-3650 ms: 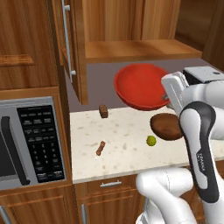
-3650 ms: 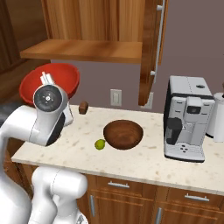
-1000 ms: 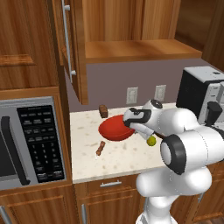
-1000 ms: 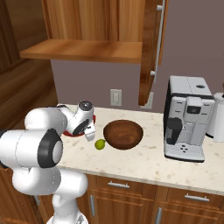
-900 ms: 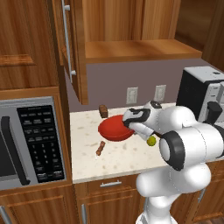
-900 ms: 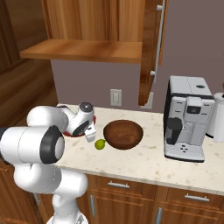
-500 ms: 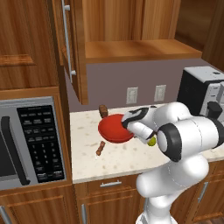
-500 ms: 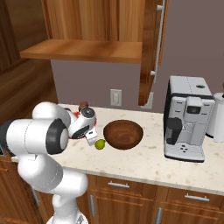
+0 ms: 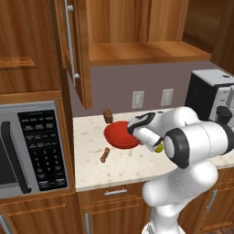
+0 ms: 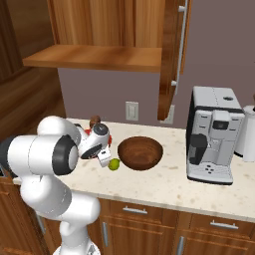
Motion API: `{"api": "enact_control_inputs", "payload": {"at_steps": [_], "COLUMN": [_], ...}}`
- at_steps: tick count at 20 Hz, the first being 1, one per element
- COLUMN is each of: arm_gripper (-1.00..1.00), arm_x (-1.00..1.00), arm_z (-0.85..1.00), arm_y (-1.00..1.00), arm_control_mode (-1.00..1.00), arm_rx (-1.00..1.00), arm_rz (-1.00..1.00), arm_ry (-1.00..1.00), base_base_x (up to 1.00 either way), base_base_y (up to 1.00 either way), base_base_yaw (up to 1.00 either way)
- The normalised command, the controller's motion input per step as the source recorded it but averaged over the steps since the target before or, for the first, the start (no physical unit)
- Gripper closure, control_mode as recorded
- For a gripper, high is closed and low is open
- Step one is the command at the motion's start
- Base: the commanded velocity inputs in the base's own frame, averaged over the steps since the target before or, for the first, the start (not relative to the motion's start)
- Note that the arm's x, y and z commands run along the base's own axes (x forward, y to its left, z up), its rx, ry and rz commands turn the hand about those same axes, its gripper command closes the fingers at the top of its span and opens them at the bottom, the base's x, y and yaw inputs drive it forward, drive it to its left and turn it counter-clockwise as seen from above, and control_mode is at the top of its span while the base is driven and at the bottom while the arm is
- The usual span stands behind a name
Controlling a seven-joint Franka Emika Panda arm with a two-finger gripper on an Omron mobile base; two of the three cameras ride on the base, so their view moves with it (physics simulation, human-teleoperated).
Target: Pick both bowls and place them on the counter. Then place the pear in one bowl and place the kebab skewer in the other bowl.
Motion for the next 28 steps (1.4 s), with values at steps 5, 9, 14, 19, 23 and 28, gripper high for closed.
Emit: {"api": "enact_control_inputs", "payload": {"at_steps": [5,9,14,19,23,28], "arm_gripper": [-1.00,-1.00,-1.00,-1.00,-1.00,-1.00], "arm_x": [0.00,0.00,-0.08,-0.11,-0.05,0.00], "arm_z": [0.06,0.21,0.15,0.09,0.00,0.01], "arm_y": [0.00,-0.10,-0.40,-0.57,-0.44,-0.16], "arm_control_mode": [-1.00,-1.00,-1.00,-1.00,-1.00,-1.00], "arm_rx": [0.00,0.00,0.00,0.00,0.00,0.00], "arm_rz": [-0.02,-0.07,-0.08,-0.16,-0.15,-0.11], "arm_ry": [0.00,0.02,0.00,0.03,0.06,0.04], "base_base_x": [0.00,0.00,0.00,0.00,0.00,0.00], "base_base_y": [0.00,0.00,0.00,0.00,0.00,0.00], "base_base_yaw": [0.00,0.00,0.00,0.00,0.00,0.00]}}
